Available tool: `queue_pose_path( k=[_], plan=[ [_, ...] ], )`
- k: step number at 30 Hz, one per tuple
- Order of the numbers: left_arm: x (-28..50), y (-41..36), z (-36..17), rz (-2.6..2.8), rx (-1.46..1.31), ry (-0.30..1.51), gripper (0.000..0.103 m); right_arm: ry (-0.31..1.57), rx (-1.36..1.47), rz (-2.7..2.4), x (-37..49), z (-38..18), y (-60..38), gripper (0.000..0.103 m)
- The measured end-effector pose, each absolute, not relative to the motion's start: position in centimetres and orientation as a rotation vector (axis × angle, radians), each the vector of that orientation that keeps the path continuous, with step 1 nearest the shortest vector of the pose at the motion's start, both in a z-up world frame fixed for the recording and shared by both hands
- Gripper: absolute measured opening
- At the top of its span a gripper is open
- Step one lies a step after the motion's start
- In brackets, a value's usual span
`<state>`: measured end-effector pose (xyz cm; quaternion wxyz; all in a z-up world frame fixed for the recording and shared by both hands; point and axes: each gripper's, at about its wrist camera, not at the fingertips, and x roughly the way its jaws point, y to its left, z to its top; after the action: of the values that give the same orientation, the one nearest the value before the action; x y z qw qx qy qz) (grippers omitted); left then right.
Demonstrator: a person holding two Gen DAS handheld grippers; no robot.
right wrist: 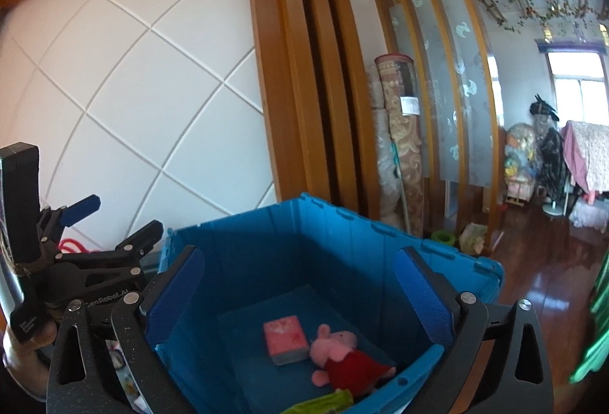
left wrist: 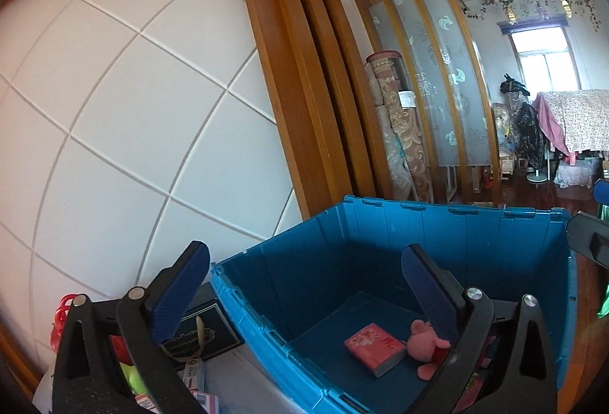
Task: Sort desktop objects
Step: 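Move both tools back from the crate to the table pile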
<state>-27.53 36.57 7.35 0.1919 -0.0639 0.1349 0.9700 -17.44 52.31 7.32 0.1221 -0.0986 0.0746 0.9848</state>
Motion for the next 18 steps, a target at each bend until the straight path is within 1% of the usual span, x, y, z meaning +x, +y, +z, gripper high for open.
queue_pose_path(
  k=[7, 12, 18],
  plan=[
    [-26.2, 33.0, 6.3, 2.804, -0.219, 0.324, 0.102, 0.201, -0.320, 2.920, -17.3, 6.6, 50.0, 0.103],
    [-25.4, 30.0, 4.6, 2.877, -0.269, 0.301, 0.102, 0.203, -0.340, 2.997, -16.9, 6.4, 48.0, 0.103],
    [-24.2, 25.1, 2.1, 2.969, -0.340, 0.253, 0.102, 0.134, -0.381, 3.095, -17.2, 5.6, 44.5, 0.103]
  ],
)
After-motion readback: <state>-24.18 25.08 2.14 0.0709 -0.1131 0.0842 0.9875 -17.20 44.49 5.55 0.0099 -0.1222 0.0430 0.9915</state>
